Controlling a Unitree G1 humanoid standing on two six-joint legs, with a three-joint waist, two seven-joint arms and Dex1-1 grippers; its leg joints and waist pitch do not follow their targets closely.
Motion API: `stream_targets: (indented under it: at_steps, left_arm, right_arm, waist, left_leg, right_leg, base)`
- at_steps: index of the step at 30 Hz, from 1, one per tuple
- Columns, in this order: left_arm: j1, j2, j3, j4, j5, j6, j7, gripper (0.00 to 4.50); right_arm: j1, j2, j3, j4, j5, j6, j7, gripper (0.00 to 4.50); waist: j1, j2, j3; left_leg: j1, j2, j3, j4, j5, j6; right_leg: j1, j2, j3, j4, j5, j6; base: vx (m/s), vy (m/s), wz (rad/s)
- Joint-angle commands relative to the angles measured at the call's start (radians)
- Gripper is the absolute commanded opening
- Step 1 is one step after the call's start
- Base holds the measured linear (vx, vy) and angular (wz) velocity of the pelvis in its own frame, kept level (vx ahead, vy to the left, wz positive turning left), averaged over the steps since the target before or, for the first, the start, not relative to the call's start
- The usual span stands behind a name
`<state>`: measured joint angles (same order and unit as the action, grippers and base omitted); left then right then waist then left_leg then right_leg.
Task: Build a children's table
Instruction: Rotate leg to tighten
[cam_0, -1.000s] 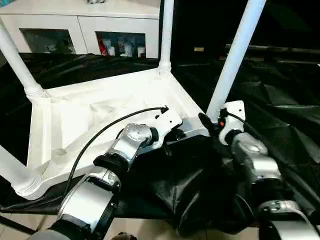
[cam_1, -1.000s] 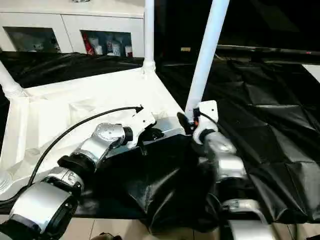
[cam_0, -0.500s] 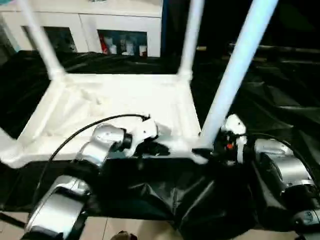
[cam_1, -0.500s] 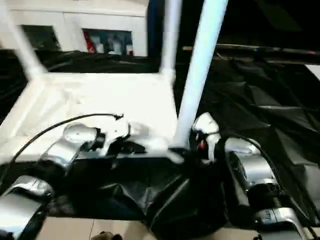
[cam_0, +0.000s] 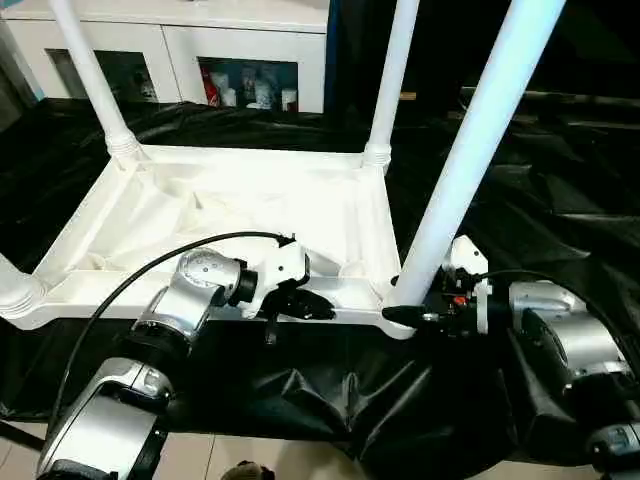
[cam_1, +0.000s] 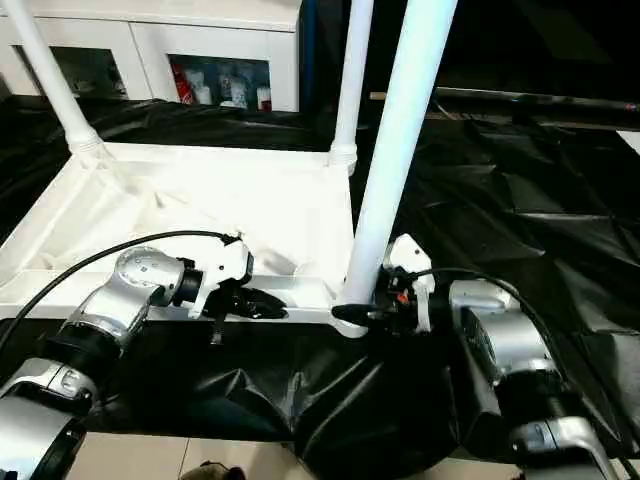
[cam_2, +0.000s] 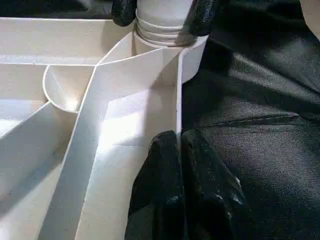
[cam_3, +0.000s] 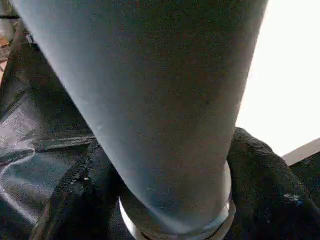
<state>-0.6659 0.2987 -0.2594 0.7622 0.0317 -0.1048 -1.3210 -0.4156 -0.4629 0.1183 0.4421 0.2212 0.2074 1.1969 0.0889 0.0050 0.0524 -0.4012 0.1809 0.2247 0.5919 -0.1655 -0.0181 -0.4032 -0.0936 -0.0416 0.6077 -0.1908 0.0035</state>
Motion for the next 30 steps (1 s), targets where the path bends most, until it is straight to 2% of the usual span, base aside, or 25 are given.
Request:
stream_targets:
  at_steps: [1, 2, 3, 4, 5, 6, 7, 9, 10, 11, 13, 14, 15, 16, 17, 18, 19, 20, 21, 22, 23, 27, 28, 29, 30]
  left_arm:
    - [-0.007, -0.032, 0.010, -0.011, -0.018, 0.001, 0.058, 0.00]
    - [-0.035, -0.073, 0.019, 0.042, 0.011, -0.005, 0.174, 0.00]
    - [-0.050, -0.093, 0.022, 0.066, 0.021, -0.006, 0.223, 0.00]
    - [-0.066, -0.116, 0.025, 0.090, 0.031, -0.003, 0.274, 0.00]
    - [-0.076, -0.129, 0.027, 0.103, 0.035, -0.001, 0.303, 0.00]
    - [-0.094, -0.158, 0.029, 0.127, 0.044, 0.005, 0.359, 0.00]
    - [-0.107, -0.176, 0.030, 0.142, 0.050, 0.009, 0.395, 0.00]
    - [-0.126, -0.207, 0.032, 0.164, 0.056, 0.020, 0.446, 0.00]
    - [-0.126, -0.207, 0.032, 0.164, 0.056, 0.020, 0.446, 0.00]
    - [-0.148, -0.240, 0.037, 0.185, 0.058, 0.033, 0.498, 0.00]
    - [-0.184, -0.293, 0.041, 0.221, 0.060, 0.051, 0.571, 0.00]
    - [-0.197, -0.309, 0.044, 0.238, 0.064, 0.051, 0.597, 0.00]
    - [-0.203, -0.316, 0.045, 0.249, 0.067, 0.045, 0.603, 0.00]
    - [-0.209, -0.320, 0.046, 0.259, 0.070, 0.035, 0.606, 0.00]
    - [-0.213, -0.322, 0.047, 0.266, 0.072, 0.027, 0.607, 0.00]
    - [-0.214, -0.322, 0.049, 0.271, 0.074, 0.019, 0.602, 0.00]
    - [-0.211, -0.317, 0.044, 0.271, 0.079, 0.003, 0.584, 0.00]
    - [-0.210, -0.316, 0.042, 0.270, 0.080, 0.000, 0.581, 0.00]
    - [-0.203, -0.307, 0.040, 0.265, 0.076, -0.009, 0.556, 0.00]
    - [-0.196, -0.298, 0.038, 0.260, 0.072, -0.016, 0.534, 0.00]
    - [-0.191, -0.288, 0.036, 0.258, 0.068, -0.024, 0.511, 0.00]
    - [-0.167, -0.249, 0.033, 0.232, 0.048, -0.045, 0.398, 0.00]
    - [-0.157, -0.239, 0.033, 0.220, 0.039, -0.053, 0.357, 0.00]
    - [-0.137, -0.209, 0.026, 0.191, 0.025, -0.054, 0.277, 0.00]
    - [-0.133, -0.204, 0.025, 0.186, 0.024, -0.056, 0.264, 0.00]
  right_arm:
    - [0.017, 0.027, 0.000, -0.023, 0.010, 0.006, -0.027, 2.66]
    - [0.013, 0.078, -0.034, 0.025, -0.022, -0.013, -0.178, 2.66]
    - [0.009, 0.099, -0.047, 0.047, -0.033, -0.017, -0.237, 2.66]
    - [0.003, 0.122, -0.061, 0.068, -0.042, -0.017, -0.300, 2.65]
    - [0.000, 0.135, -0.068, 0.078, -0.045, -0.015, -0.334, 2.65]
    - [-0.006, 0.167, -0.086, 0.090, -0.041, -0.011, -0.394, 2.65]
    - [-0.010, 0.188, -0.098, 0.097, -0.037, -0.008, -0.433, 2.65]
    - [-0.011, 0.221, -0.107, 0.096, -0.038, -0.007, -0.491, 2.65]
    - [-0.011, 0.221, -0.107, 0.096, -0.038, -0.007, -0.491, 2.65]
    - [-0.021, 0.257, -0.111, 0.116, -0.053, -0.012, -0.570, 2.65]
    - [-0.046, 0.325, -0.122, 0.160, -0.072, -0.018, -0.708, 2.65]
    - [-0.055, 0.351, -0.130, 0.175, -0.078, -0.019, -0.748, 2.65]
    - [-0.065, 0.368, -0.132, 0.186, -0.085, -0.021, -0.771, 2.65]
    - [-0.074, 0.380, -0.128, 0.193, -0.092, -0.028, -0.771, 2.65]
    - [-0.080, 0.385, -0.125, 0.198, -0.096, -0.034, -0.769, 2.65]
    - [-0.084, 0.387, -0.120, 0.200, -0.098, -0.041, -0.760, 2.65]
    - [-0.085, 0.383, -0.115, 0.193, -0.090, -0.047, -0.727, 2.65]
    - [-0.085, 0.382, -0.114, 0.191, -0.089, -0.047, -0.722, 3.21]
    - [-0.085, 0.372, -0.116, 0.178, -0.074, -0.044, -0.690, 3.35]
    - [-0.085, 0.359, -0.117, 0.166, -0.063, -0.040, -0.659, 3.34]
    - [-0.085, 0.340, -0.111, 0.157, -0.060, -0.043, -0.628, 3.37]
    - [-0.077, 0.261, -0.097, 0.124, -0.041, -0.037, -0.478, 3.47]
    - [-0.070, 0.236, -0.086, 0.111, -0.038, -0.041, -0.429, 3.47]
    - [-0.053, 0.181, -0.067, 0.078, -0.024, -0.034, -0.329, 3.47]
    - [-0.050, 0.171, -0.064, 0.072, -0.022, -0.032, -0.312, 3.47]
  waist:
    - [0.001, -0.013, -0.065]
    - [-0.001, -0.009, -0.064]
    - [-0.007, -0.010, -0.061]
    - [-0.010, -0.015, -0.062]
    - [-0.012, -0.015, -0.061]
    - [-0.014, -0.011, -0.060]
    - [-0.016, -0.015, -0.060]
    - [-0.014, -0.014, -0.061]
    - [-0.014, -0.016, -0.063]
    - [-0.013, -0.008, -0.064]
    - [-0.016, -0.002, -0.065]
    - [-0.020, -0.006, -0.066]
    - [-0.019, -0.002, -0.067]
    - [-0.020, -0.005, -0.068]
    - [-0.019, 0.001, -0.068]
    - [-0.023, -0.003, -0.068]
    - [-0.021, -0.003, -0.069]
    - [-0.022, -0.002, -0.069]
    - [-0.022, -0.005, -0.068]
    - [-0.021, -0.003, -0.069]
    - [-0.022, -0.007, -0.069]
    - [-0.021, -0.005, -0.068]
    - [-0.021, -0.008, -0.069]
    - [-0.018, -0.007, -0.068]
    - [-0.014, -0.007, -0.068]
  left_leg:
    - [0.037, 0.062, -0.032, -0.071, -0.248, 0.039]
    - [0.036, 0.062, -0.033, -0.072, -0.255, 0.034]
    - [0.039, 0.061, -0.033, -0.074, -0.271, 0.024]
    - [0.043, 0.058, -0.038, -0.074, -0.301, 0.000]
    - [0.042, 0.055, -0.037, -0.074, -0.307, -0.005]
    - [0.045, 0.056, -0.039, -0.075, -0.326, -0.014]
    - [0.046, 0.054, -0.041, -0.076, -0.337, -0.019]
    - [0.045, 0.055, -0.042, -0.077, -0.326, -0.012]
    - [0.042, 0.054, -0.042, -0.076, -0.310, -0.004]
    - [0.040, 0.054, -0.042, -0.076, -0.297, -0.004]
    - [0.042, 0.052, -0.040, -0.075, -0.287, -0.008]
    - [0.041, 0.049, -0.040, -0.075, -0.286, -0.009]
    - [0.042, 0.050, -0.041, -0.075, -0.285, -0.011]
    - [0.038, 0.049, -0.042, -0.076, -0.278, -0.004]
    - [0.039, 0.049, -0.041, -0.075, -0.278, -0.001]
    - [0.035, 0.047, -0.040, -0.074, -0.275, 0.010]
    - [0.036, 0.048, -0.040, -0.073, -0.267, 0.021]
    - [0.034, 0.049, -0.040, -0.073, -0.260, 0.030]
    - [0.035, 0.049, -0.039, -0.073, -0.260, 0.034]
    - [0.035, 0.049, -0.039, -0.073, -0.259, 0.039]
    - [0.034, 0.049, -0.039, -0.072, -0.259, 0.042]
    - [0.030, 0.052, -0.038, -0.070, -0.239, 0.063]
    - [0.029, 0.052, -0.036, -0.069, -0.232, 0.069]
    - [0.030, 0.053, -0.036, -0.068, -0.227, 0.074]
    - [0.030, 0.055, -0.037, -0.068, -0.226, 0.077]
  right_leg:
    - [0.032, -0.062, 0.034, -0.072, -0.196, -0.248]
    - [0.029, -0.062, 0.035, -0.072, -0.207, -0.244]
    - [0.023, -0.060, 0.035, -0.077, -0.226, -0.240]
    - [0.026, -0.065, 0.034, -0.081, -0.275, -0.231]
    - [0.024, -0.065, 0.035, -0.085, -0.301, -0.223]
    - [0.021, -0.067, 0.037, -0.091, -0.334, -0.209]
    - [0.022, -0.065, 0.036, -0.094, -0.357, -0.196]
    - [0.022, -0.065, 0.037, -0.095, -0.349, -0.184]
    - [0.027, -0.065, 0.036, -0.092, -0.318, -0.185]
    - [0.026, -0.064, 0.037, -0.089, -0.299, -0.186]
    - [0.024, -0.062, 0.036, -0.087, -0.267, -0.197]
    - [0.025, -0.060, 0.035, -0.088, -0.261, -0.197]
    - [0.026, -0.061, 0.035, -0.087, -0.255, -0.199]
    - [0.031, -0.061, 0.034, -0.086, -0.236, -0.199]
    - [0.030, -0.061, 0.034, -0.086, -0.226, -0.201]
    - [0.034, -0.061, 0.033, -0.086, -0.213, -0.202]
    - [0.035, -0.062, 0.034, -0.086, -0.198, -0.204]
    - [0.036, -0.061, 0.033, -0.085, -0.188, -0.206]
    - [0.036, -0.061, 0.033, -0.085, -0.190, -0.208]
    - [0.037, -0.062, 0.033, -0.084, -0.193, -0.210]
    - [0.039, -0.062, 0.032, -0.084, -0.193, -0.211]
    - [0.043, -0.062, 0.031, -0.080, -0.164, -0.226]
    - [0.042, -0.061, 0.031, -0.078, -0.152, -0.232]
    - [0.044, -0.062, 0.030, -0.078, -0.155, -0.236]
    - [0.046, -0.063, 0.028, -0.078, -0.158, -0.239]
  base:
    - [0.000, 0.000, 0.00]
    - [0.000, 0.000, 0.00]
    - [0.000, 0.000, 0.00]
    - [0.000, 0.000, 0.00]
    - [0.000, 0.000, 0.00]
    - [0.000, 0.000, 0.00]
    - [0.000, 0.000, 0.00]
    - [0.000, 0.000, 0.00]
    - [0.000, 0.000, 0.00]
    - [0.000, 0.000, 0.00]
    - [0.000, 0.000, 0.00]
    - [0.000, 0.000, 0.00]
    - [0.000, 0.000, 0.00]
    - [0.000, 0.000, 0.00]
    - [0.000, 0.000, 0.00]
    - [0.000, 0.000, 0.00]
    - [0.000, 0.000, 0.00]
    - [0.000, 0.000, 0.00]
    - [0.000, 0.000, 0.00]
    - [0.000, 0.000, 0.00]
    - [0.000, 0.000, 0.00]
    - [0.000, 0.000, 0.00]
    - [0.000, 0.000, 0.00]
    - [0.000, 0.000, 0.00]
    - [0.000, 0.000, 0.00]
